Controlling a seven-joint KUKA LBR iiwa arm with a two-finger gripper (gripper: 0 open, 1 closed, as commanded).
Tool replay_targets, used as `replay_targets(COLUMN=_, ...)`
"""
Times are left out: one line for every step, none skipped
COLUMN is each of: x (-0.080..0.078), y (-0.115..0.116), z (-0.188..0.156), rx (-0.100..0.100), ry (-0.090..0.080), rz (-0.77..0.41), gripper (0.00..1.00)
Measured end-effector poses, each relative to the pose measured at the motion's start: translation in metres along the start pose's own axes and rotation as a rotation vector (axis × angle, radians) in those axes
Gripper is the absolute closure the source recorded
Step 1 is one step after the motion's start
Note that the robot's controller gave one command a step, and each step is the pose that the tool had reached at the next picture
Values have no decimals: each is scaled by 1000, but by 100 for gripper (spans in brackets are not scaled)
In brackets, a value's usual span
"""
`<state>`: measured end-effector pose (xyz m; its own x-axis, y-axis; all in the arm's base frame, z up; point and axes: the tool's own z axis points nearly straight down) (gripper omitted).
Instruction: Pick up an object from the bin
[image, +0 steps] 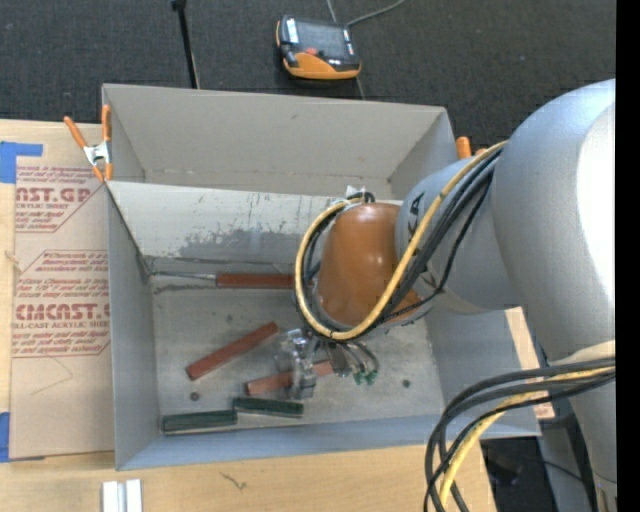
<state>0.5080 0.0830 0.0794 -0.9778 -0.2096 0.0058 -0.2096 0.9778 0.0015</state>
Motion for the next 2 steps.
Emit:
replay_targets(x=0, y=0, z=-17, rx=0, ry=-1, rz=0, gripper=100)
replay_targets(x=-1, y=0, z=-31, rx=1, ry=-6, rz=0, gripper=100)
